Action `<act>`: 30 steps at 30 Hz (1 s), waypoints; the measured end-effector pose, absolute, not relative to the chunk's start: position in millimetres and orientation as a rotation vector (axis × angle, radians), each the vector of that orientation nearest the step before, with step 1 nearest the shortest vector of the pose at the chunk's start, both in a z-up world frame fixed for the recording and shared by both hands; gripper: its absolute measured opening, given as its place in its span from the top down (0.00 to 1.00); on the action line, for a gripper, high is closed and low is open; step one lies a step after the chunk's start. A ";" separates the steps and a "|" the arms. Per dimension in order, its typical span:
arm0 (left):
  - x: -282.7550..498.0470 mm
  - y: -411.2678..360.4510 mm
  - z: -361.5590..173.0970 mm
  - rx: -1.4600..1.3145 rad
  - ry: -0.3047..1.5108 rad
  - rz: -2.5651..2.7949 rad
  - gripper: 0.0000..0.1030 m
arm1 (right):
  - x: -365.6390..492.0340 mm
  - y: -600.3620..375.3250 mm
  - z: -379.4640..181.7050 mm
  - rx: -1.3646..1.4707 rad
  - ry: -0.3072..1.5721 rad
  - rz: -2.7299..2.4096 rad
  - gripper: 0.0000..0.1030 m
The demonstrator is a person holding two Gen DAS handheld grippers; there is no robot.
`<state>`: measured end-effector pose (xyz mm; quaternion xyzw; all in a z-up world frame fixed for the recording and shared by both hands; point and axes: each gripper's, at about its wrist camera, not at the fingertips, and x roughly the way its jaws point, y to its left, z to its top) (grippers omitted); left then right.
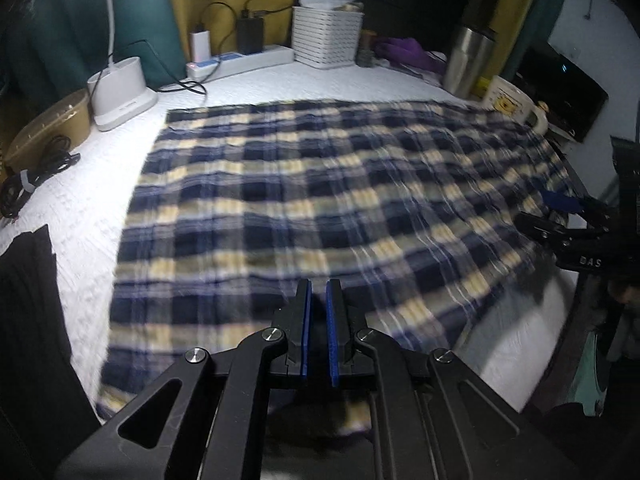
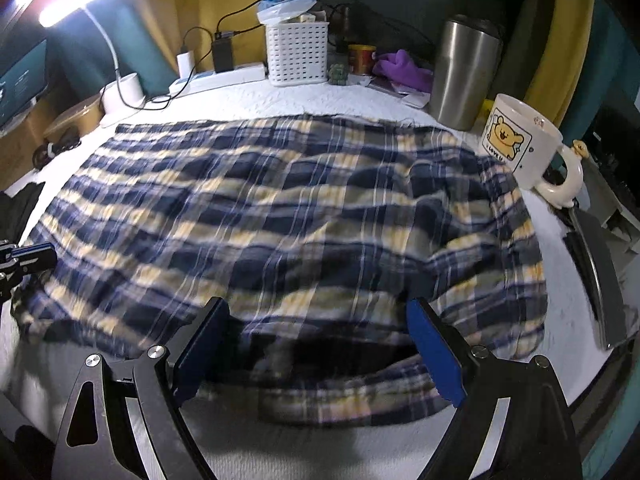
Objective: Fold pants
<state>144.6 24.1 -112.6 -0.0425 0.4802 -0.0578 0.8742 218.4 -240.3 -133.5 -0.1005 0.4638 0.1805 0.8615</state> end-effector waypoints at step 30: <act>95.9 3.3 -123.8 -0.081 0.974 -0.097 0.90 | 171.6 -268.6 -143.9 -0.199 0.952 0.349 0.12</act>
